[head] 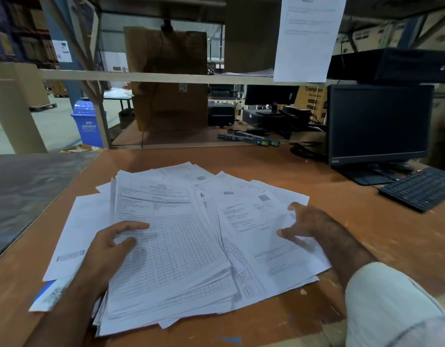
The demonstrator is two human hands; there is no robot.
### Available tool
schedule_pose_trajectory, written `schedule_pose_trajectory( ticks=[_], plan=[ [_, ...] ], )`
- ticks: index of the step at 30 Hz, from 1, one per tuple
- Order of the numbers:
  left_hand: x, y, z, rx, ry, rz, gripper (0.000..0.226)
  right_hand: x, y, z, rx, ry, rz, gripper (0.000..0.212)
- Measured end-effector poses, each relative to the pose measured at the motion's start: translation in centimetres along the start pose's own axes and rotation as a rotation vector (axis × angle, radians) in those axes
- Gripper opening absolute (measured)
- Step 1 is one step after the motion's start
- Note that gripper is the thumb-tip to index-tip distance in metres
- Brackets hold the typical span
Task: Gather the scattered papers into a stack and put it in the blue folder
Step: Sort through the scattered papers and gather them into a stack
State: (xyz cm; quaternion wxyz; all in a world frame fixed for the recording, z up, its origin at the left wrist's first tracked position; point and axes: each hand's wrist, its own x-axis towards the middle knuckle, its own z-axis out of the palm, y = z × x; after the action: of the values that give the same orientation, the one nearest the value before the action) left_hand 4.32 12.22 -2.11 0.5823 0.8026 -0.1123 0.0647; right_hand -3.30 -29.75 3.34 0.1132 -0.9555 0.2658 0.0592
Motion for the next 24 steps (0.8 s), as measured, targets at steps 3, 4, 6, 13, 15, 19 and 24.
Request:
schedule_pose_trajectory(
  ticks=[3, 4, 6, 13, 15, 19, 24],
  plan=[
    [0.0, -0.1, 0.0, 0.012, -0.004, 0.001, 0.037, -0.2, 0.1, -0.5, 0.087, 0.022, 0.018, 0.101],
    [0.0, -0.2, 0.0, 0.016, -0.006, 0.005, 0.037, -0.2, 0.2, -0.6, 0.122, 0.021, 0.023, 0.101],
    [0.0, -0.4, 0.1, 0.022, -0.008, 0.006, 0.036, -0.2, 0.6, -0.2, 0.172, 0.021, 0.016, 0.098],
    [0.2, -0.4, 0.2, 0.025, -0.012, -0.001, 0.037, -1.0, -0.5, -3.3, 0.362, 0.025, -0.349, 0.037],
    [0.2, -0.6, 0.2, 0.018, -0.013, -0.005, 0.036, -1.9, -1.8, -5.2, 0.428, 0.085, -0.486, 0.033],
    [0.3, -0.4, 0.5, -0.002, 0.003, 0.001, 0.041, -5.0, -3.9, -8.6, 0.991, 0.122, -0.676, 0.035],
    [0.4, -0.1, 0.2, 0.017, -0.005, 0.031, 0.050, -3.8, -4.6, -6.5, 1.393, 0.063, -0.589, 0.051]
  ],
)
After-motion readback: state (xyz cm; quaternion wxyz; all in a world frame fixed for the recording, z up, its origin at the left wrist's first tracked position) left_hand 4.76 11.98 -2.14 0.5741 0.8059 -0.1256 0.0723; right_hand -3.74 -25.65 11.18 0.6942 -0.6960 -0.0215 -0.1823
